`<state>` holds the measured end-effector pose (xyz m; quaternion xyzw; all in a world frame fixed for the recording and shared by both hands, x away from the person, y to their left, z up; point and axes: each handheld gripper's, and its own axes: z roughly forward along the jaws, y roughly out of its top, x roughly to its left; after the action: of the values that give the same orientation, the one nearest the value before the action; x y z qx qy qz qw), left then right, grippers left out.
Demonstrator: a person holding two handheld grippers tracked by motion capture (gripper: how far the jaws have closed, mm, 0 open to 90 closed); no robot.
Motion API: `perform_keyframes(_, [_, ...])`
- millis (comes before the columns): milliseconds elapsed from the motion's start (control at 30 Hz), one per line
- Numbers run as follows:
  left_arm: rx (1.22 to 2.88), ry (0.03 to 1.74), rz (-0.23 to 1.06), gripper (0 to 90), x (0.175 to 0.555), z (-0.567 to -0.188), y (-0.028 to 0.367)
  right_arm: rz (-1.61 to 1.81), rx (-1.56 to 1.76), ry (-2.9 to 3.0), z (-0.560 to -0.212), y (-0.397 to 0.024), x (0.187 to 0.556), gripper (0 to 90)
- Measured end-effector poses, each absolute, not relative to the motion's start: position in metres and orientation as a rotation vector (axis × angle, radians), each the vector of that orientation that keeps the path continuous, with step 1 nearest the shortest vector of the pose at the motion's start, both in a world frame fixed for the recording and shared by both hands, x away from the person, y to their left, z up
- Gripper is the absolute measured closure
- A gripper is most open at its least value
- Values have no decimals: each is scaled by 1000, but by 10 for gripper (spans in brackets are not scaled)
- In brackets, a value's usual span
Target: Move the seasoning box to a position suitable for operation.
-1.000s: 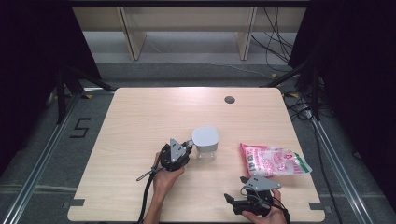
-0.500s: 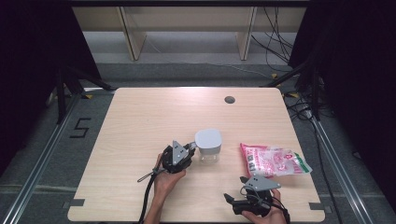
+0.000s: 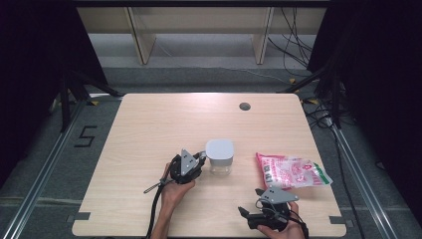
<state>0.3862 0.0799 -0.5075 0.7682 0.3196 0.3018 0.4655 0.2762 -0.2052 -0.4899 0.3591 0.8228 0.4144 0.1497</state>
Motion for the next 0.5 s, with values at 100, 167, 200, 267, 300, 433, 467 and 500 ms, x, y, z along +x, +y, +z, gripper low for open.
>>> perform_keyframes(100, [1882,779,740,711,386,-508,80,1205,1034,2386,-490,-205,278,176])
perform_keyframes(167, [1886,775,741,711,386,-508,77,1187,1036,2371,-489,-205,277,176])
perform_keyframes(200, [1879,804,715,711,385,-509,75,1178,1024,2360,-490,-206,277,176])
perform_keyframes(267, [1896,764,726,711,386,-508,77,1182,1036,2363,-489,-205,276,176])
perform_keyframes(300, [1877,759,709,711,385,-509,77,1192,1038,2364,-490,-205,277,176])
perform_keyframes(433, [1891,765,730,711,383,-508,76,1190,1039,2372,-490,-205,277,176])
perform_keyframes(467, [1899,772,754,710,382,-507,74,1203,1037,2374,-490,-205,277,176])
perform_keyframes(500, [1896,805,739,708,380,-508,72,1193,1033,2379,-489,-205,277,176])
